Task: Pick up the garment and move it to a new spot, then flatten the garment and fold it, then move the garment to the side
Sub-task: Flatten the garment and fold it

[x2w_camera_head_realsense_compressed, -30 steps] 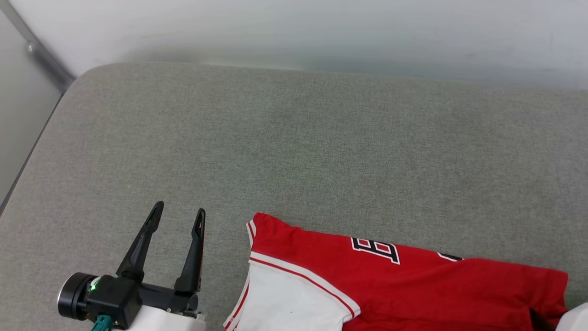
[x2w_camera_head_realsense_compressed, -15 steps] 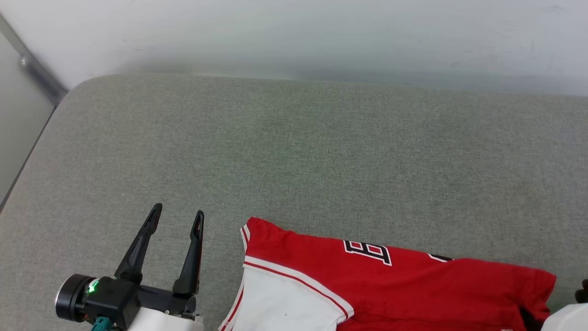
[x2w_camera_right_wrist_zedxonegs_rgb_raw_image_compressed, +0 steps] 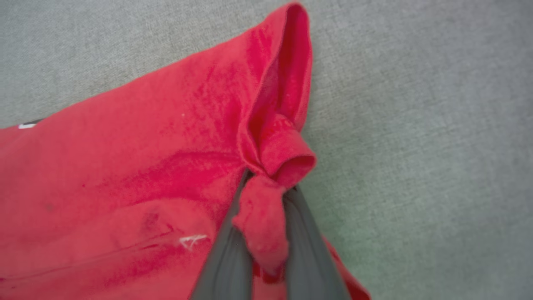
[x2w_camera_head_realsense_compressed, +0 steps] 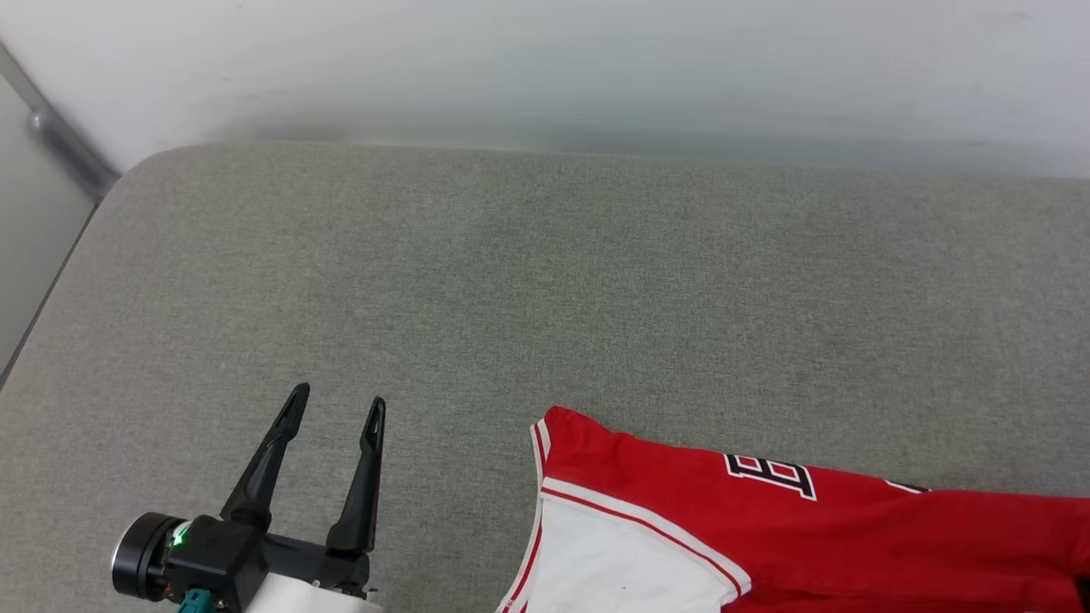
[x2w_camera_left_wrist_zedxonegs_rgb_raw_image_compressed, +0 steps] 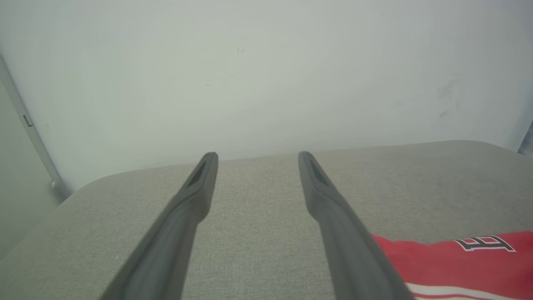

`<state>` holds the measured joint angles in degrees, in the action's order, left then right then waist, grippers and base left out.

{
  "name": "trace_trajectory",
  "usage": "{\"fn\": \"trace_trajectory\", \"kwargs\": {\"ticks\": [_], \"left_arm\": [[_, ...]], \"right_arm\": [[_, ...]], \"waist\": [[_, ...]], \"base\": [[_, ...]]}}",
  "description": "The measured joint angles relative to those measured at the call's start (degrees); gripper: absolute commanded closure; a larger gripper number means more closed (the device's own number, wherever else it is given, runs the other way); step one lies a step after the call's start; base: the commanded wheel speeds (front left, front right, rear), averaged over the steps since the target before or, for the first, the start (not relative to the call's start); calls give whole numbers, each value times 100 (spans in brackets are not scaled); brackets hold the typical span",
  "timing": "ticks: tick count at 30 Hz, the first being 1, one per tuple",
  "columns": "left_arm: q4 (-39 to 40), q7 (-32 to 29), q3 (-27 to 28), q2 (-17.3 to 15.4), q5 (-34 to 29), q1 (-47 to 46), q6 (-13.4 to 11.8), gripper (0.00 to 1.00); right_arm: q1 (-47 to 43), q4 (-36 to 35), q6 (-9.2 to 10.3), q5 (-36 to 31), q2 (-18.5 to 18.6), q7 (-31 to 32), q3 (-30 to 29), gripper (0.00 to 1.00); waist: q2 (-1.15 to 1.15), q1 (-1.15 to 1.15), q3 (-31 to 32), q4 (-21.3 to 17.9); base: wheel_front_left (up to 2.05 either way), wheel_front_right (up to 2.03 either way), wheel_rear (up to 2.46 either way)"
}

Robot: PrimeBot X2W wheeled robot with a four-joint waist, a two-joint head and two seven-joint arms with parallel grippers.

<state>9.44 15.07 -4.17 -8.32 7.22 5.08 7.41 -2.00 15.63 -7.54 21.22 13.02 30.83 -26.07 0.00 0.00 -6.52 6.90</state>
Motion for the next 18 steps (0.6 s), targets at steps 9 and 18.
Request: {"fn": "trace_trajectory", "kwargs": {"ticks": [9,18], "left_arm": [[-37,0,20,1,46,157,0,0],[-52,0,-27,18,71,243,0,0]], "right_arm": [[-430,-1037,4,219,-191,441,493,100],[-860,-2220,4,410,-628,1038,1306,100]], "waist": [[0,0,283,-43],[0,0,471,-55]], "base": [[0,0,0],[0,0,0]]}}
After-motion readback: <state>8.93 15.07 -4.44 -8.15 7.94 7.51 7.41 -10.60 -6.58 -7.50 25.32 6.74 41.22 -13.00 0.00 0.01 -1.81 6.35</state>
